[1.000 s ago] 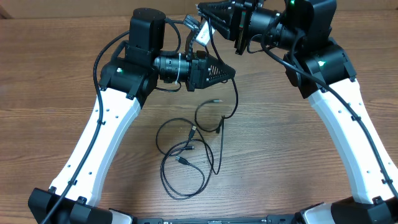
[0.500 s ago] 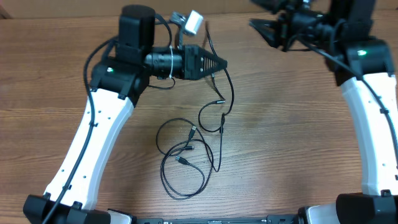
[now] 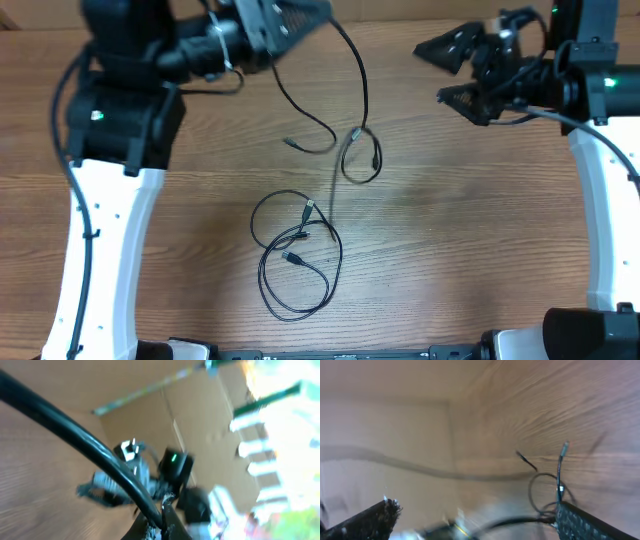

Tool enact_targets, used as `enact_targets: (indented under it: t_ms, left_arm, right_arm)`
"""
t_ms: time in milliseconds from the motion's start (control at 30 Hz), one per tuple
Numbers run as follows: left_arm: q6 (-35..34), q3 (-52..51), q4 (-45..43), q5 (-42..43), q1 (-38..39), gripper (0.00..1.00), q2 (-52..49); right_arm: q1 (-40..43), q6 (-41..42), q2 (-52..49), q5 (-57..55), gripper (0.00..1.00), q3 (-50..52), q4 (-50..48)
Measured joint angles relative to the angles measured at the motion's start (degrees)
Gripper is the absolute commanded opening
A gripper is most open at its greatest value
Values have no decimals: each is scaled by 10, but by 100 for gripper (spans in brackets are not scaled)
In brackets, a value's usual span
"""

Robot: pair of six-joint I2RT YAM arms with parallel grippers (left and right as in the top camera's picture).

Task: Untangle cables

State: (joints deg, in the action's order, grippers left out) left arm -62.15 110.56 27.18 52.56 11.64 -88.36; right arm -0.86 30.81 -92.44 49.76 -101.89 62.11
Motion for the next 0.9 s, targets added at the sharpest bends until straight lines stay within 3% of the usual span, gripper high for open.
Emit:
enact_targets:
  t_ms: [167,333,633,900]
  left_arm:
    - [-85,6,-2,-44,-1,4,6]
    - [-136,6,-10,-67,-1,4,6]
    - [-160,6,-13,-96,-12,4,6]
    - [-181,5,-39,-116,-54,4,5]
  right_arm:
    - [-64,-160,0,80,100,0,-9]
    - [-99,-251,0,143,100,0,-42]
    - [-123,-288,0,170,100,0,-91]
    - [-124,-247,0,138,100,0,-114]
